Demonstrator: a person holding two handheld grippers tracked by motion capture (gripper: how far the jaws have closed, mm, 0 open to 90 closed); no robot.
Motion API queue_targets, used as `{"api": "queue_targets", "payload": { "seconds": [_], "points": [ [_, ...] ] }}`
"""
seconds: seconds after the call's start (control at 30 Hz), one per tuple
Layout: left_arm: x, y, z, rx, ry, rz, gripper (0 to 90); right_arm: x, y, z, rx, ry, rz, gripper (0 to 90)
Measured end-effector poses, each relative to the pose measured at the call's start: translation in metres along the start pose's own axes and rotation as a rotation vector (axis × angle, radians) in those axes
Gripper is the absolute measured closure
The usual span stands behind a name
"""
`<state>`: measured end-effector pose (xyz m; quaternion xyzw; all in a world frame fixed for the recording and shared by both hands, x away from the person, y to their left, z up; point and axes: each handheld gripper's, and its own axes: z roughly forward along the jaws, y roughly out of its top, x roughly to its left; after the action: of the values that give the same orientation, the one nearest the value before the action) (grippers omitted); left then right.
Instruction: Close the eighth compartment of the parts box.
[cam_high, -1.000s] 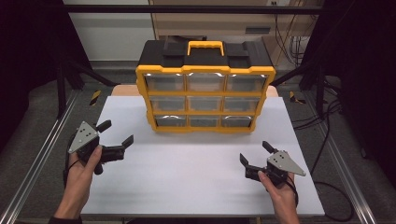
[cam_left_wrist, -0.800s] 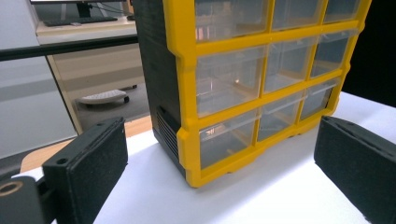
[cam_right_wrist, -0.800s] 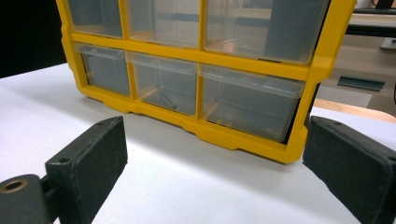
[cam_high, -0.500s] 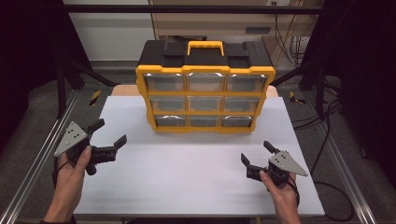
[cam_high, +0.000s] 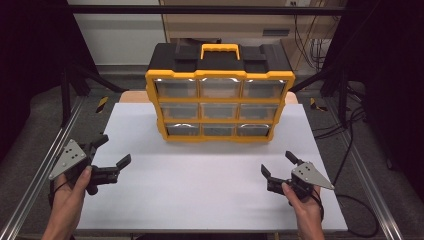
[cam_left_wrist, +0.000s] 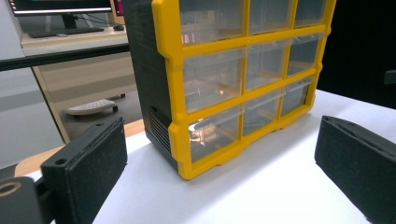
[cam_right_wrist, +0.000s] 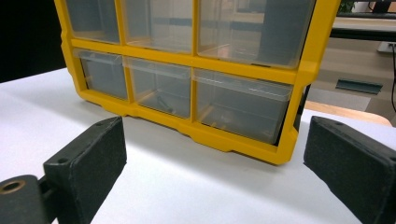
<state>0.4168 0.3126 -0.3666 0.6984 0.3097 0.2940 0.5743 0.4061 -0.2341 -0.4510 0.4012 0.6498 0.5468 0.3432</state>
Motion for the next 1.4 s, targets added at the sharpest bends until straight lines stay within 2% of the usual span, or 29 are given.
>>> {"api": "queue_targets", "payload": {
  "seconds": [0.3,0.67,1.1,1.4],
  "points": [
    [-0.001,-0.01,-0.003,-0.015,-0.006,-0.026,2.3,-0.005,0.0,-0.003,-0.002,-0.007,0.003,6.3],
    [-0.002,-0.029,-0.005,-0.001,-0.02,-0.045,2.3,-0.007,-0.001,-0.005,0.005,-0.007,-0.004,6.3],
    [-0.005,-0.048,0.0,0.019,-0.034,-0.041,2.3,-0.007,-0.002,-0.005,0.01,0.003,-0.012,6.2],
    [-0.005,-0.056,0.002,0.022,-0.037,-0.042,2.3,-0.007,-0.003,-0.005,0.012,0.008,-0.023,6.0]
  ]
}}
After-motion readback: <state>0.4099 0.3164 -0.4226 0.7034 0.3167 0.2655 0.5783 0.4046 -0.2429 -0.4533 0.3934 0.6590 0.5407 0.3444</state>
